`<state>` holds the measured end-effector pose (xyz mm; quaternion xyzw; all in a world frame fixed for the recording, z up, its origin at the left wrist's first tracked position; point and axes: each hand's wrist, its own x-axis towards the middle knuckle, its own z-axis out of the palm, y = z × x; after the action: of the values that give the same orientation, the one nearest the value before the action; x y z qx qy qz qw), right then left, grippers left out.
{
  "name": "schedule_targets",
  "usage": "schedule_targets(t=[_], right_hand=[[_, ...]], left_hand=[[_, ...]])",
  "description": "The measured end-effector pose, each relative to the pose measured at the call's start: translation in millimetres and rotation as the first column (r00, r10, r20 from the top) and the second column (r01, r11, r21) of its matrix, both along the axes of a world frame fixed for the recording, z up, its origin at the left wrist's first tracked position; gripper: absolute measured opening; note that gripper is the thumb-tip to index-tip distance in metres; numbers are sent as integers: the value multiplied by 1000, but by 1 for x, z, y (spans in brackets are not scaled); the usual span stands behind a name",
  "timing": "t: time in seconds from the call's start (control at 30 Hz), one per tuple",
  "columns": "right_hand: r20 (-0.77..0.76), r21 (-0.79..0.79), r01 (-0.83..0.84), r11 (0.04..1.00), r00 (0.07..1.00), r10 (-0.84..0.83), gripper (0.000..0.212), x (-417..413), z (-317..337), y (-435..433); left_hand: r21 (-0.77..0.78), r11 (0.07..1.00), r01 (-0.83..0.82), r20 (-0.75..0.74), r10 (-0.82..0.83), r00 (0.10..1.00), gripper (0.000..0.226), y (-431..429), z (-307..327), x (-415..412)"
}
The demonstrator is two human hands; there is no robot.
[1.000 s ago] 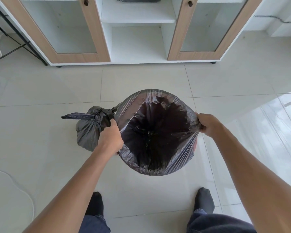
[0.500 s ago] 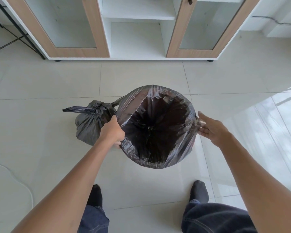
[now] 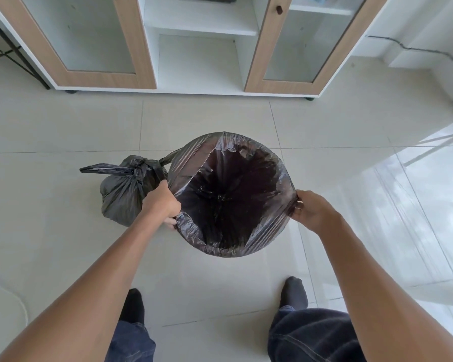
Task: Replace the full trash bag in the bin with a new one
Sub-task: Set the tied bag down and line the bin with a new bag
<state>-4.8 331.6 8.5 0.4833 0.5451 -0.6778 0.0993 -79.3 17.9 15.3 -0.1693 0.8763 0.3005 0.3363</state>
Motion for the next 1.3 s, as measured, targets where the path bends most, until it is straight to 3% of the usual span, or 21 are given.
schedule_targets(t=[0.17, 0.37, 0.47, 0.57, 0.73, 0.87, 0.97, 1.07, 1.2, 1.3], right_hand=[[61, 31, 60, 998, 996, -62, 25, -2, -17, 9], [123, 274, -16, 962, 992, -19, 32, -1, -32, 7], [129, 312, -23, 950, 991, -19, 35, -3, -40, 4], [125, 279, -18, 960, 992, -17, 31, -3, -47, 2], [56, 7, 80, 997, 995, -80, 28, 2, -57, 1], [64, -58, 42, 997, 997, -38, 36, 3, -69, 3], [77, -62, 12, 998, 997, -7, 28, 4, -62, 0], [105, 59, 15, 998, 994, -22, 21, 3, -55, -1], [103, 289, -74, 954, 994, 46, 24, -1, -40, 2], [122, 556, -213, 803, 977, 174, 35, -11, -23, 8]], left_hand=[[76, 996, -49, 12, 49, 999, 69, -1, -7, 0], [137, 987, -86, 46, 81, 996, 72, 2, -9, 1], [158, 981, -112, 52, 105, 993, 73, 2, -9, 0], [164, 978, -133, 62, 124, 990, 73, 2, -10, -1], [175, 973, -150, 88, 137, 987, 77, 2, -13, -1], [170, 975, -144, 118, 125, 985, 78, 3, -13, -3], [143, 982, -123, 154, 101, 983, 75, 4, -10, -4], [154, 983, -103, 168, 77, 983, 67, 2, -10, -6], [29, 999, 30, 93, -32, 995, 58, -8, -15, -12], [-29, 998, 56, 9, -56, 998, 58, -11, -15, -16]])
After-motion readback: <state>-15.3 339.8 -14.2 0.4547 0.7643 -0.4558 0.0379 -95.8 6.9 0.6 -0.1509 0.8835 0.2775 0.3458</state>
